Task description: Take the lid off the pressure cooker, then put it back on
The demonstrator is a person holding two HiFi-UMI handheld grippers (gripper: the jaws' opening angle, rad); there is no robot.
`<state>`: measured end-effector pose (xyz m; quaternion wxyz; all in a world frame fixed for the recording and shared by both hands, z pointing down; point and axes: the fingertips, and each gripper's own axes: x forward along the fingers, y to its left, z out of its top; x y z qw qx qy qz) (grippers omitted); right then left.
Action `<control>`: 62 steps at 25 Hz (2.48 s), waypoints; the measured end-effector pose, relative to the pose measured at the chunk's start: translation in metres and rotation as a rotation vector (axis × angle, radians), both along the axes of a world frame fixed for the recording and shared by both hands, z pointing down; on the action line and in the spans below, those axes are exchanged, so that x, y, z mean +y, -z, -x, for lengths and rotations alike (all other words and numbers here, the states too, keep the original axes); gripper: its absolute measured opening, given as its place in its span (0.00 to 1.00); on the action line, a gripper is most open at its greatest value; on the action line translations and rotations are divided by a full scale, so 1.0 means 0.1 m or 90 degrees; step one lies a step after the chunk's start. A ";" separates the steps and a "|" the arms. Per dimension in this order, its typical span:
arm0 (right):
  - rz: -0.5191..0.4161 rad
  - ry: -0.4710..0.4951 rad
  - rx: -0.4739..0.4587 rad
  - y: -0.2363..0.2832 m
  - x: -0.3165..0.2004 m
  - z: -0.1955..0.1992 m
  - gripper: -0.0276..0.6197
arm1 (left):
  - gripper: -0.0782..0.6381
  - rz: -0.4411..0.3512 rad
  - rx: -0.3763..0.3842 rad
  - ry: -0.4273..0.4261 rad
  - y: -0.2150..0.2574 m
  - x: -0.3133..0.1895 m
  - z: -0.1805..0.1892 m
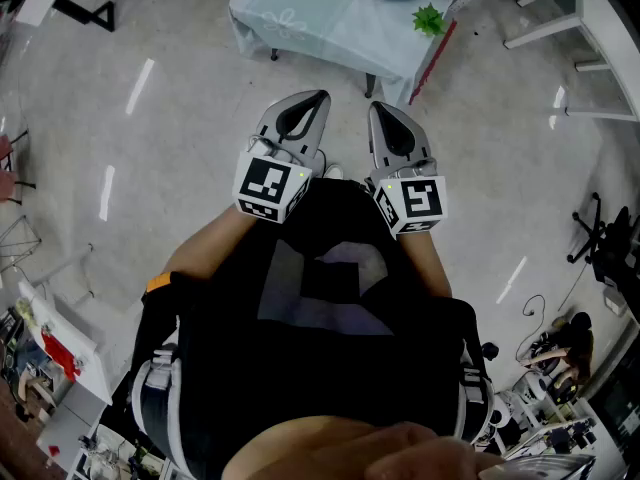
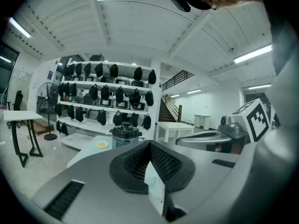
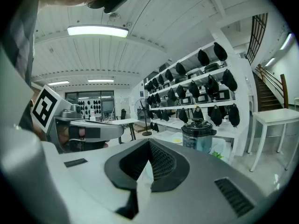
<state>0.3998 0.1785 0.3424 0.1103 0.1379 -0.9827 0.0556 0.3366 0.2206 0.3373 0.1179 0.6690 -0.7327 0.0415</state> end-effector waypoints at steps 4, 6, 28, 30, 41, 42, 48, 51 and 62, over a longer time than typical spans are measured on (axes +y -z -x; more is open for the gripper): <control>-0.004 -0.009 0.001 0.01 -0.04 0.12 0.06 | 0.12 -0.001 -0.004 -0.008 0.01 -0.05 0.15; -0.006 -0.013 0.003 0.01 -0.06 0.19 0.06 | 0.12 -0.003 -0.003 -0.013 0.01 -0.07 0.22; -0.013 -0.142 -0.020 0.26 -0.59 1.58 0.07 | 0.12 -0.032 0.001 -0.128 0.27 -0.57 1.82; -0.016 -0.154 -0.022 0.25 -0.65 1.62 0.07 | 0.12 -0.032 0.002 -0.131 0.24 -0.62 1.92; 0.009 -0.153 -0.005 0.02 -1.34 1.90 0.07 | 0.12 -0.012 0.002 -0.133 0.09 -1.27 2.20; 0.013 -0.145 -0.004 -0.03 -1.45 1.95 0.07 | 0.12 -0.010 -0.001 -0.127 0.06 -1.38 2.25; 0.013 -0.091 0.007 -0.10 -2.15 2.20 0.07 | 0.12 0.007 -0.006 -0.091 0.05 -2.05 2.44; 0.002 -0.065 0.016 -0.13 -2.53 2.32 0.07 | 0.12 0.011 -0.007 -0.079 0.04 -2.44 2.51; -0.034 -0.001 0.033 -0.17 -3.75 2.62 0.22 | 0.12 0.047 -0.019 -0.022 -0.14 -3.49 2.84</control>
